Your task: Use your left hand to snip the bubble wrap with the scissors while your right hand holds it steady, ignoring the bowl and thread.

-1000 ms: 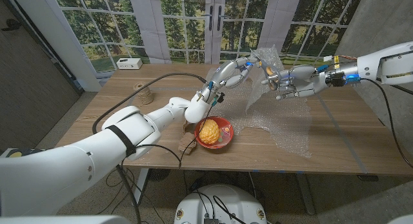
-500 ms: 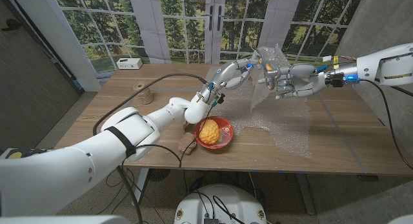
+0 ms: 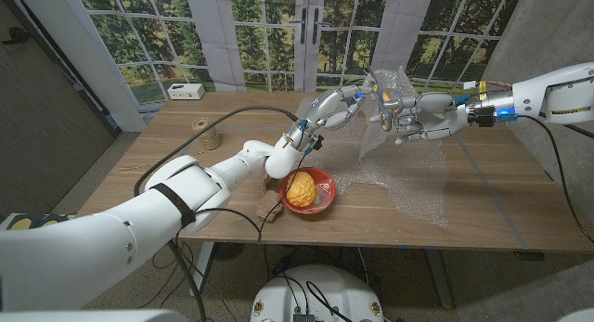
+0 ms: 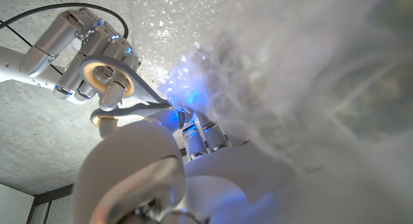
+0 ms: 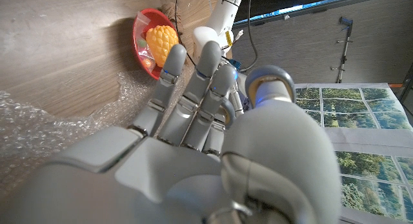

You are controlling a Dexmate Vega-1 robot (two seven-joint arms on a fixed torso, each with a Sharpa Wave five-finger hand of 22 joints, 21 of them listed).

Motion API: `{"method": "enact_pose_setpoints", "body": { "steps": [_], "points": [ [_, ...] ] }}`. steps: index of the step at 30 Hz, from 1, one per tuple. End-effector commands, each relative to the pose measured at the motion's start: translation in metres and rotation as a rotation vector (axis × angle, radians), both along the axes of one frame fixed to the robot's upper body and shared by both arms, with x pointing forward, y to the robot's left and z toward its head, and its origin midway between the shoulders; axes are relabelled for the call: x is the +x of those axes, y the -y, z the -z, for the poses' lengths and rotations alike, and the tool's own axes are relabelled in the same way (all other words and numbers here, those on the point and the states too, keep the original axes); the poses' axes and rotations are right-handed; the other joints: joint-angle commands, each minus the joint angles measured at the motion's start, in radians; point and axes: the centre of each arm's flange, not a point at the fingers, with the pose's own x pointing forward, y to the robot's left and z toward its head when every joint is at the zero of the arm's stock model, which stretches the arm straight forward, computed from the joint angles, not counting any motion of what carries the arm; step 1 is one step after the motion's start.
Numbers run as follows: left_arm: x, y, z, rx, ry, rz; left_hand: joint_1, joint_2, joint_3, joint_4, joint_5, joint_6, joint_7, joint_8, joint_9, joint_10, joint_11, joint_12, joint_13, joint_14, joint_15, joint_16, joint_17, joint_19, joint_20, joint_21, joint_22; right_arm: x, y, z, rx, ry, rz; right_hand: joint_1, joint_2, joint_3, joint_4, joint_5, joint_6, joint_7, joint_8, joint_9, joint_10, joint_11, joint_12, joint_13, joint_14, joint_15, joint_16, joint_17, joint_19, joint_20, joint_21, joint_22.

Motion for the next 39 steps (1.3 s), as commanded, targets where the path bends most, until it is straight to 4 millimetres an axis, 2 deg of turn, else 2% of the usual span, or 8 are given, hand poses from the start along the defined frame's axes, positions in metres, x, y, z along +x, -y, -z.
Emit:
{"method": "enact_pose_setpoints", "body": {
  "steps": [1,2,5,8,23,39],
  "points": [
    [-0.002,0.001,0.001,0.006,0.004,0.010,-0.004,0.004,-0.001,0.000,-0.005,0.008,0.000,-0.002,0.002,-0.001,0.001,0.010,0.005,-0.002,-0.009,-0.006,0.000,0.001,-0.083,-0.003,0.002,-0.001,0.003,0.001,0.015,-0.002,0.049,0.034,0.025,0.008,-0.011,0.005,0.092,-0.011,0.020,-0.004,0.033,-0.002,0.023,0.015,0.022,-0.014,0.015,0.008,0.008,-0.048,0.005,0.006],
    [-0.002,0.001,0.001,0.006,0.004,0.010,-0.005,0.003,-0.002,0.000,-0.005,0.009,0.000,-0.002,0.001,-0.001,0.001,0.011,0.006,-0.002,-0.009,-0.006,0.000,0.000,-0.083,-0.004,0.001,-0.001,0.003,0.001,0.015,-0.002,0.049,0.046,0.034,0.013,-0.014,0.005,0.107,-0.015,0.022,-0.006,0.041,0.000,0.032,0.024,0.023,-0.015,0.018,0.012,0.009,-0.053,0.008,0.008],
    [-0.003,0.001,0.002,0.014,0.007,0.014,-0.005,0.004,-0.001,0.000,-0.004,0.010,0.000,-0.004,-0.002,-0.007,-0.001,0.005,-0.003,-0.001,-0.009,-0.005,0.001,0.002,-0.083,-0.003,0.003,-0.001,0.003,0.001,0.012,-0.002,0.045,0.050,0.068,0.022,-0.007,0.001,0.191,-0.031,0.038,-0.010,0.034,-0.004,0.046,0.055,0.029,-0.013,0.030,0.031,0.009,-0.059,0.018,0.010],
    [-0.003,0.002,0.003,0.016,0.004,0.019,-0.005,0.003,-0.002,0.000,-0.004,0.010,0.000,-0.003,-0.002,-0.003,-0.001,0.009,0.001,-0.001,-0.009,-0.005,0.000,0.001,-0.083,-0.003,0.002,-0.001,0.003,0.000,0.003,0.008,0.052,0.050,0.091,0.029,0.000,-0.003,0.253,-0.023,0.057,-0.006,0.040,-0.001,0.056,0.072,0.022,-0.013,0.034,0.051,0.007,-0.063,0.025,0.011],
    [-0.001,0.004,0.001,0.005,0.010,0.000,-0.006,0.002,-0.006,-0.004,-0.004,0.013,0.000,-0.005,-0.010,-0.008,-0.001,0.016,-0.001,-0.004,-0.009,-0.006,-0.002,0.000,-0.084,-0.009,-0.007,-0.004,0.011,-0.002,0.029,0.009,0.080,0.059,0.106,0.041,-0.003,-0.016,0.255,-0.017,0.055,0.015,0.048,-0.002,0.063,0.096,0.021,-0.014,0.049,0.082,0.009,-0.072,0.043,0.010],
    [0.010,-0.006,0.002,0.003,-0.002,-0.064,-0.006,0.004,-0.011,-0.009,-0.005,0.017,0.000,-0.004,-0.015,-0.006,-0.001,0.004,-0.008,-0.004,-0.009,-0.007,-0.003,0.000,-0.083,-0.010,-0.015,-0.009,0.013,-0.011,0.062,0.056,0.096,0.053,0.106,0.049,-0.001,-0.025,0.260,-0.014,0.048,0.026,0.057,-0.005,0.055,0.103,0.023,-0.014,0.063,0.086,0.008,-0.076,0.061,0.008]
  ]
}}
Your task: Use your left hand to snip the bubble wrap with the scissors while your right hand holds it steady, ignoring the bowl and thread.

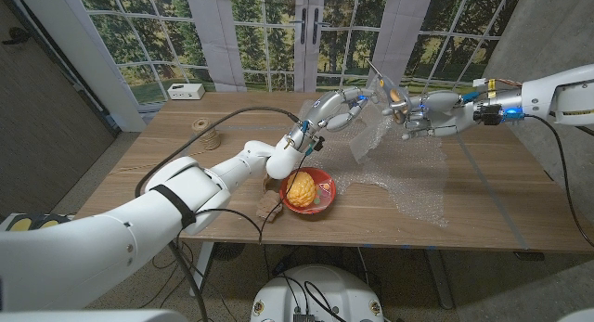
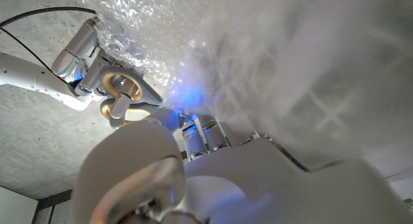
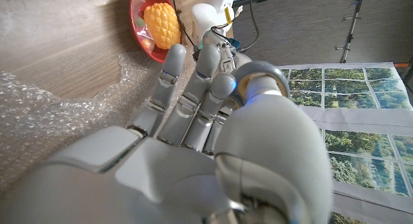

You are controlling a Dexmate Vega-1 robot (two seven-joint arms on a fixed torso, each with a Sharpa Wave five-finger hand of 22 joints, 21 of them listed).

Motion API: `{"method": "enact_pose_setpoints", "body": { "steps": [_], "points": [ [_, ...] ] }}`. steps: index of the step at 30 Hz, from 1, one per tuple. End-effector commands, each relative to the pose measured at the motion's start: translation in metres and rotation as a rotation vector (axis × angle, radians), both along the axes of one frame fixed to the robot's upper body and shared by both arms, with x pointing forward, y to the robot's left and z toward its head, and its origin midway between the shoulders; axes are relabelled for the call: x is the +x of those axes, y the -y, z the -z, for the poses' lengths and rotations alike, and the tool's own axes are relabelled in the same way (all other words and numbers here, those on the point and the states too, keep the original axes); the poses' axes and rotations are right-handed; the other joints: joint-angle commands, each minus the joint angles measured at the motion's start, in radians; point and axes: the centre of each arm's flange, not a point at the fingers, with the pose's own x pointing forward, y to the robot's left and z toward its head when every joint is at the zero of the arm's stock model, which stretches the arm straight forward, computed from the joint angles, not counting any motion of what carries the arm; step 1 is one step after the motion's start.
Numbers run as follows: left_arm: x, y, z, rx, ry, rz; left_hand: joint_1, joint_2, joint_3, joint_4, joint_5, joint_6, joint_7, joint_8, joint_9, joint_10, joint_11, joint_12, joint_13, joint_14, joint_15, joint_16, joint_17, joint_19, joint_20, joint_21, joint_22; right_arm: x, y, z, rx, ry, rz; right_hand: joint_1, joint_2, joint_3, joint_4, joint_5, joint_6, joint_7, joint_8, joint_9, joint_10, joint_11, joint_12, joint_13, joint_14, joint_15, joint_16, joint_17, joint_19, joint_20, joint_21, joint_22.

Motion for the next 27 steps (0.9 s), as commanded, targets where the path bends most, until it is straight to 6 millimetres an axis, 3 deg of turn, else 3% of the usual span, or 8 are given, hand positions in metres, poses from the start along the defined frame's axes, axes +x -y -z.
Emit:
{"method": "enact_pose_setpoints", "body": {
  "steps": [1,27],
  "points": [
    [0.008,-0.008,0.001,-0.004,-0.013,-0.046,-0.006,0.004,-0.004,-0.001,-0.005,0.009,0.002,0.002,0.001,0.004,-0.001,-0.005,0.002,-0.004,-0.009,-0.001,0.002,0.000,-0.083,-0.002,0.002,-0.003,0.001,-0.007,0.016,0.037,0.023,-0.001,0.005,0.006,0.002,-0.005,0.017,0.011,0.004,0.006,0.005,0.002,-0.006,0.005,0.004,-0.006,0.008,0.003,0.007,-0.075,0.012,0.002],
    [0.016,-0.024,-0.002,-0.053,-0.055,-0.070,-0.003,0.007,-0.013,-0.009,-0.008,0.014,0.001,-0.008,-0.023,0.010,-0.004,-0.046,-0.025,-0.004,-0.010,-0.003,-0.001,0.001,-0.084,-0.007,-0.019,-0.007,-0.014,-0.015,0.033,0.077,0.032,-0.005,0.003,0.018,-0.001,-0.009,0.024,0.013,-0.006,0.017,0.015,0.000,-0.010,0.023,0.006,-0.007,0.019,0.001,0.003,-0.079,0.030,-0.001]
  ]
}}
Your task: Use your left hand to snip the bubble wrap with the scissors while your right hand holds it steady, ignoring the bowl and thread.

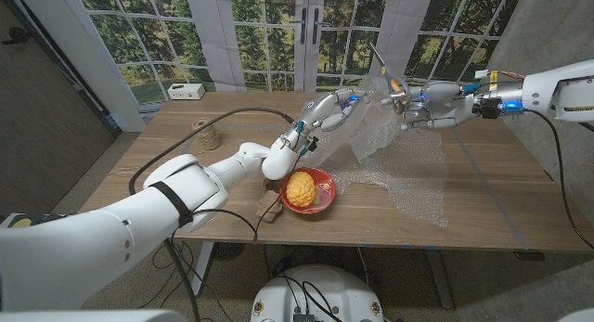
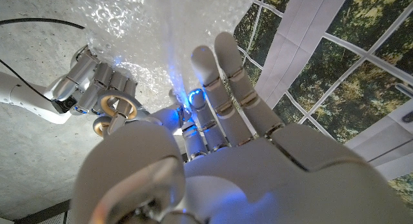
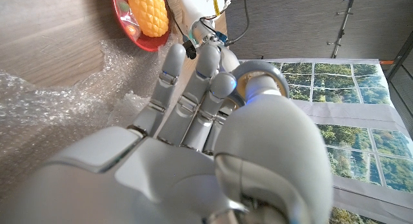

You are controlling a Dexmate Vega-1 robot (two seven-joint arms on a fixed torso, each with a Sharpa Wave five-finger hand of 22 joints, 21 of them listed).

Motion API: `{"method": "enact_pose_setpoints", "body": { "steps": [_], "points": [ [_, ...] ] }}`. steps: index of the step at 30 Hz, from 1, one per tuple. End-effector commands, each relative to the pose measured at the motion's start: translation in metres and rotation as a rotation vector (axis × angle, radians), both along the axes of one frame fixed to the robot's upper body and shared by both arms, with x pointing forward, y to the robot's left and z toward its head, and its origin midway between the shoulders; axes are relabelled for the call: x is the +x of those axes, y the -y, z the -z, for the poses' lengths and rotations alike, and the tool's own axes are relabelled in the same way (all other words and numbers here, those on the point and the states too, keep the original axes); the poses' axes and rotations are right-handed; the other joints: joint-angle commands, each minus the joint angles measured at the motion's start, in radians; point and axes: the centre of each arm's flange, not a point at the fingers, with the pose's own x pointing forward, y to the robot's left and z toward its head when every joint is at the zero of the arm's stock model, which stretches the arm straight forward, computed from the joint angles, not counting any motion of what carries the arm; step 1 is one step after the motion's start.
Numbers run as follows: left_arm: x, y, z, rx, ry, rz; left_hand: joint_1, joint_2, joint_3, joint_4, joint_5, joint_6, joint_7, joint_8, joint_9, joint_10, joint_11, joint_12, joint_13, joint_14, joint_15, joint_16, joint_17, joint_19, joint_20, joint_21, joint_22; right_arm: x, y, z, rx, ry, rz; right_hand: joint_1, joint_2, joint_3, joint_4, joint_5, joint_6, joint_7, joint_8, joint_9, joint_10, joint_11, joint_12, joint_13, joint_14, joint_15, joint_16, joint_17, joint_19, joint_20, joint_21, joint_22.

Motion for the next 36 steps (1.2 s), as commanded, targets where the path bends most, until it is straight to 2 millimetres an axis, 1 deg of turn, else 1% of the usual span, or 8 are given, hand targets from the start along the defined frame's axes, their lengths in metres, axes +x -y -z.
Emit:
{"method": "enact_pose_setpoints", "body": {
  "steps": [1,9,15,18,23,27,31,36],
  "points": [
    [0.002,-0.008,-0.003,-0.026,-0.013,-0.004,-0.003,0.007,-0.005,-0.001,0.000,0.009,-0.004,-0.004,-0.003,0.013,-0.004,-0.010,-0.002,-0.006,-0.010,-0.005,-0.002,0.001,-0.084,-0.004,-0.002,-0.002,-0.008,-0.001,0.004,0.017,0.001,-0.005,0.003,0.010,-0.001,-0.002,0.027,0.012,-0.001,0.004,0.011,-0.002,-0.001,0.005,0.007,-0.007,0.007,0.006,0.003,-0.079,0.008,-0.001],
    [-0.001,-0.007,-0.005,-0.063,-0.013,0.013,-0.001,0.008,-0.006,-0.003,-0.001,0.012,-0.004,-0.007,-0.010,0.026,-0.003,-0.028,-0.011,-0.008,-0.010,-0.007,-0.003,0.001,-0.084,-0.005,-0.006,-0.004,-0.010,0.000,0.011,0.005,-0.002,-0.006,0.003,0.013,-0.002,-0.002,0.026,0.011,-0.004,0.008,0.015,-0.003,-0.003,0.009,0.006,-0.008,0.006,0.000,0.003,-0.079,0.013,-0.002],
    [-0.001,-0.007,-0.005,-0.075,-0.003,0.006,0.000,0.008,-0.010,-0.005,-0.002,0.016,-0.004,-0.010,-0.019,0.032,-0.005,-0.043,-0.016,-0.005,-0.010,-0.007,-0.004,0.001,-0.084,-0.005,-0.012,-0.006,-0.011,-0.002,0.005,0.020,-0.006,-0.006,0.002,0.016,-0.003,-0.003,0.028,0.017,-0.005,0.011,0.024,-0.003,-0.004,0.008,0.014,-0.007,0.011,0.002,0.005,-0.079,0.017,-0.002],
    [-0.001,-0.004,-0.004,-0.087,-0.009,0.003,0.000,0.008,-0.010,-0.005,-0.002,0.016,-0.004,-0.011,-0.021,0.037,-0.003,-0.042,-0.008,-0.004,-0.010,-0.006,-0.003,0.000,-0.084,-0.005,-0.012,-0.006,-0.011,-0.002,0.006,0.022,-0.011,-0.005,0.001,0.018,-0.005,-0.004,0.029,0.018,-0.006,0.014,0.028,-0.004,-0.004,0.013,0.016,-0.007,0.014,0.004,0.017,-0.083,0.023,-0.003],
    [0.001,0.001,0.000,-0.104,-0.012,-0.016,-0.003,0.008,-0.008,-0.002,-0.002,0.018,-0.003,-0.012,-0.025,0.036,-0.003,-0.051,-0.002,-0.005,-0.009,-0.006,-0.003,-0.002,-0.083,-0.006,-0.010,0.000,-0.010,-0.002,-0.006,0.035,-0.015,-0.001,0.002,0.024,-0.008,-0.005,0.029,0.020,-0.008,0.021,0.032,-0.003,-0.005,0.020,0.027,-0.008,0.014,-0.006,0.038,-0.091,0.034,-0.004],
    [0.001,0.002,0.000,-0.105,-0.011,-0.022,0.005,0.012,-0.005,-0.011,-0.001,0.020,0.003,-0.012,-0.028,0.040,-0.004,-0.062,-0.003,-0.008,-0.009,-0.011,-0.010,0.007,-0.086,-0.008,-0.020,0.007,-0.006,-0.003,-0.008,0.044,-0.014,-0.002,0.000,0.025,-0.009,-0.006,0.030,0.022,-0.008,0.026,0.035,-0.004,-0.011,0.015,0.030,-0.008,0.015,-0.006,0.040,-0.092,0.036,-0.005],
    [0.001,0.001,-0.002,-0.108,0.002,-0.032,0.006,0.011,0.000,-0.011,-0.001,0.022,0.006,-0.014,-0.031,0.049,-0.003,-0.061,0.006,-0.002,-0.009,-0.008,-0.009,0.012,-0.084,-0.008,-0.019,0.009,-0.004,-0.005,-0.025,0.054,-0.032,-0.003,-0.001,0.026,-0.009,-0.006,0.031,0.021,-0.010,0.026,0.038,-0.004,-0.014,0.011,0.030,-0.008,0.014,-0.006,0.041,-0.092,0.037,-0.005],
    [0.002,0.001,-0.003,-0.110,0.006,-0.038,0.005,0.008,0.004,-0.010,-0.001,0.020,0.004,-0.013,-0.028,0.052,-0.003,-0.064,0.013,0.000,-0.009,-0.007,-0.011,0.014,-0.083,-0.010,-0.016,0.015,-0.002,-0.007,-0.032,0.062,-0.059,-0.004,-0.002,0.028,-0.009,-0.007,0.030,0.021,-0.011,0.030,0.035,-0.003,-0.007,0.032,0.032,-0.008,0.015,-0.005,0.041,-0.091,0.039,-0.006]
  ]
}}
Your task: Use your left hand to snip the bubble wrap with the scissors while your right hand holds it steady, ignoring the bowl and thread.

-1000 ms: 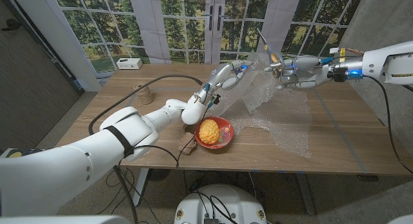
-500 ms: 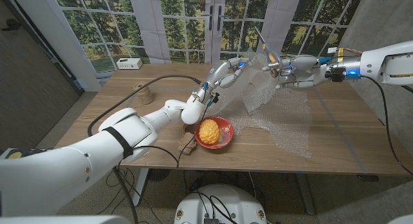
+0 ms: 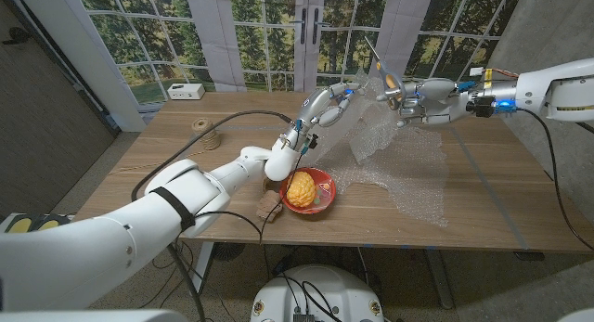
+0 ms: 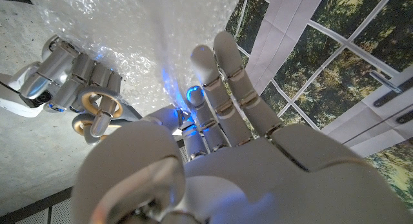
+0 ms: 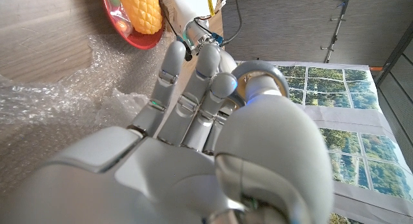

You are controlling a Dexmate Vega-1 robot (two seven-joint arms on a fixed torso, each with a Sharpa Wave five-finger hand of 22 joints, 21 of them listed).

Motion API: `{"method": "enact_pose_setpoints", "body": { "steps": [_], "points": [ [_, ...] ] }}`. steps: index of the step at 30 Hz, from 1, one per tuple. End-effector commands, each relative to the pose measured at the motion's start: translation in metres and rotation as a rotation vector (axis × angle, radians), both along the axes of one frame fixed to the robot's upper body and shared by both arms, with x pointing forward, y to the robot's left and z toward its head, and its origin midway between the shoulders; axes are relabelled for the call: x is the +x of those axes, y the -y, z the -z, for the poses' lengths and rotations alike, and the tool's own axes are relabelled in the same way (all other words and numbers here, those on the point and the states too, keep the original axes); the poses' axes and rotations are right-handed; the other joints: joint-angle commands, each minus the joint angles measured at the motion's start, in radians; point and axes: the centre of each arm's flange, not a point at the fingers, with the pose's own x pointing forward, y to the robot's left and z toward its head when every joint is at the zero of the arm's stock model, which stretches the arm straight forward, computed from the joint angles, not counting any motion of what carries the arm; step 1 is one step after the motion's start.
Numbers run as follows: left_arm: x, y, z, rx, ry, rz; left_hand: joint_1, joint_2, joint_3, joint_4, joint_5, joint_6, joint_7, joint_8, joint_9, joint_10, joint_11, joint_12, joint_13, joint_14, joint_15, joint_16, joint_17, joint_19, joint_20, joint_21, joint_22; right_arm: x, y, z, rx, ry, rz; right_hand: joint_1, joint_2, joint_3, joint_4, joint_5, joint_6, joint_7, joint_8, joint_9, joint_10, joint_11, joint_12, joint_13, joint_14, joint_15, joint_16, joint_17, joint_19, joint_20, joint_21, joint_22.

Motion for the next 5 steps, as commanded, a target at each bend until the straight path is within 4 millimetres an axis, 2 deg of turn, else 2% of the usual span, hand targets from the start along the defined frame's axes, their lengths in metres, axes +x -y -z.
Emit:
{"method": "enact_pose_setpoints", "body": {
  "steps": [1,5],
  "points": [
    [0.0010,0.0023,-0.0004,-0.012,0.014,-0.025,0.002,0.005,0.005,0.000,-0.001,0.007,0.004,-0.001,0.002,0.009,-0.003,-0.005,0.007,0.000,-0.009,-0.003,0.001,0.010,-0.087,-0.003,0.003,0.0117,0.0062,-0.0034,-0.025,0.025,-0.039,0.001,0.005,0.010,0.003,0.001,0.028,0.023,0.000,0.005,0.001,-0.001,0.003,0.011,0.012,-0.001,0.002,0.002,0.012,-0.085,0.007,-0.001],
    [0.0008,0.0042,-0.0001,-0.017,0.012,-0.025,0.002,0.004,0.006,-0.001,-0.002,0.006,0.008,-0.003,0.000,0.009,-0.005,-0.012,0.003,0.002,-0.009,-0.001,0.002,0.012,-0.087,-0.003,0.002,0.0167,0.0089,-0.0033,-0.021,0.026,-0.046,0.000,0.003,0.012,0.003,0.000,0.029,0.022,0.000,0.011,0.007,-0.001,-0.004,0.004,0.016,-0.001,0.003,0.004,0.011,-0.084,0.009,-0.002]
  ]
}}
